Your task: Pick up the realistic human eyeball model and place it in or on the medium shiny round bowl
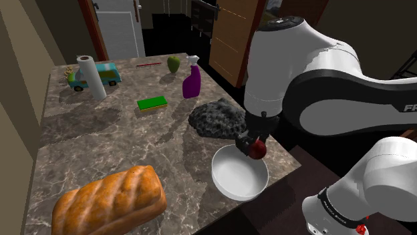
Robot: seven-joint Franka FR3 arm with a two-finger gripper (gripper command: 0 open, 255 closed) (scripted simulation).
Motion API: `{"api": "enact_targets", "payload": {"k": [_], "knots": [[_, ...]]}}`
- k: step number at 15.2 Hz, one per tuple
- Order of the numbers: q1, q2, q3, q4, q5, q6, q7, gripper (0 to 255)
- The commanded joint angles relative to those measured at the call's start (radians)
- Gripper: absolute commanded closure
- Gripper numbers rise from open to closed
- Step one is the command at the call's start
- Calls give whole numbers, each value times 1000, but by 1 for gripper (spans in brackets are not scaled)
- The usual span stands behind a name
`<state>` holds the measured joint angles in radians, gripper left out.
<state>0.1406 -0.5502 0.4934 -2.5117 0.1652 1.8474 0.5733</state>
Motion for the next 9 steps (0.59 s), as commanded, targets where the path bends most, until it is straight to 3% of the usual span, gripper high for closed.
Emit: {"api": "enact_targets", "payload": {"k": [1,9], "knots": [[-2,58,39,57,2,2,47,255],[-5,105,69,-17,4,121,63,255]]}}
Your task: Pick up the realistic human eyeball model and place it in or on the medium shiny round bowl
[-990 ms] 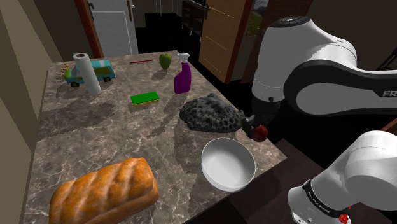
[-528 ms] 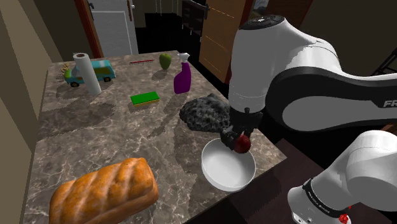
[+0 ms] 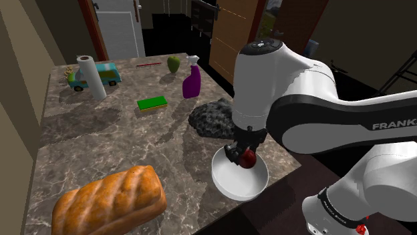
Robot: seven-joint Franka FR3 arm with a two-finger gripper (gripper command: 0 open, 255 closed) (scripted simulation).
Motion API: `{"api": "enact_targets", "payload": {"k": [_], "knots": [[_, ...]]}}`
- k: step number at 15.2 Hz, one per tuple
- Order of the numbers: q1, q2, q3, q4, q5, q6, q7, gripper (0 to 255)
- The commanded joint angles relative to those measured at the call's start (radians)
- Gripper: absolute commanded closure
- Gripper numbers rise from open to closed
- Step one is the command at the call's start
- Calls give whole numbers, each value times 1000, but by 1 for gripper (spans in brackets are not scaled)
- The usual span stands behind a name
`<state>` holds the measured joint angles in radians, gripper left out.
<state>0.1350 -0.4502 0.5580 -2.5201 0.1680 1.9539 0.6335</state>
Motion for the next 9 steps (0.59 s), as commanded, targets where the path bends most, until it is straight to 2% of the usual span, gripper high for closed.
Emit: {"api": "enact_targets", "payload": {"k": [1,5,9], "knots": [[-1,13,8,-17,0,30,5,255],[-7,54,29,-55,-5,108,19,255],[-7,54,28,-55,-5,108,19,255]]}}
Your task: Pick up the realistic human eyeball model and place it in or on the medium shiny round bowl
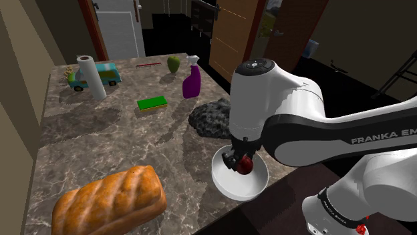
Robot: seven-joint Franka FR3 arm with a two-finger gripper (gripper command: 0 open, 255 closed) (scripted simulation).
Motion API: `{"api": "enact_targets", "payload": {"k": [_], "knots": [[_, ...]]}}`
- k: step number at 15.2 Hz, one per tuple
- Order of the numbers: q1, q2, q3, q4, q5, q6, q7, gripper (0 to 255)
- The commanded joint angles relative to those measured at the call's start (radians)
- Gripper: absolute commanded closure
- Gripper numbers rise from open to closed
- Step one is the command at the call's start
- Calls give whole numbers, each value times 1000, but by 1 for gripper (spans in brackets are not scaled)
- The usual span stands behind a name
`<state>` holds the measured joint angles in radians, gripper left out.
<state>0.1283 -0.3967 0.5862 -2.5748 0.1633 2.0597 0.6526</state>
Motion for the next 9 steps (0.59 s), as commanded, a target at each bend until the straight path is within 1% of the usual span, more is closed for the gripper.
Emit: {"api": "enact_targets", "payload": {"k": [1,4,5,9], "knots": [[0,1,0,-1,0,2,0,255],[0,1,0,-1,0,2,0,255],[0,1,0,-1,0,2,0,0],[0,1,0,-1,0,2,0,0]]}}
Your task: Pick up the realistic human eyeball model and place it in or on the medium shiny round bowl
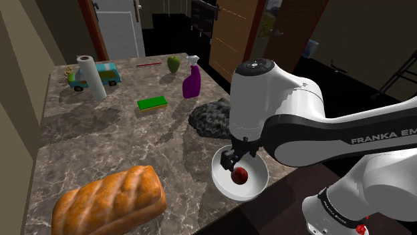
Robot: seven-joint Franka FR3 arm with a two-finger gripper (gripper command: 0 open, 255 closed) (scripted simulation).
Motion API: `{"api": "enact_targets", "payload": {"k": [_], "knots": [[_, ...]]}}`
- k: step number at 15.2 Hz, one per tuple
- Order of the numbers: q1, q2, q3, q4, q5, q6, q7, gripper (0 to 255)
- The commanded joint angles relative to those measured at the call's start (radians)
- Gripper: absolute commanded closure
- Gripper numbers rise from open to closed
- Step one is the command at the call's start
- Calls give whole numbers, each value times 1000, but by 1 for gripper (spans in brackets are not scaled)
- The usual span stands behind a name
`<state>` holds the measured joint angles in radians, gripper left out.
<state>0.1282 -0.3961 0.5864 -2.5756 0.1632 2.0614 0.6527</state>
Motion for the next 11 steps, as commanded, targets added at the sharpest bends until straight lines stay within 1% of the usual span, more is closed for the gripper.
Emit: {"api": "enact_targets", "payload": {"k": [1,5,11], "knots": [[0,0,0,0,0,0,0,0],[3,-42,-24,101,-1,-141,-8,0],[3,-42,-24,101,-1,-141,-8,0]]}}
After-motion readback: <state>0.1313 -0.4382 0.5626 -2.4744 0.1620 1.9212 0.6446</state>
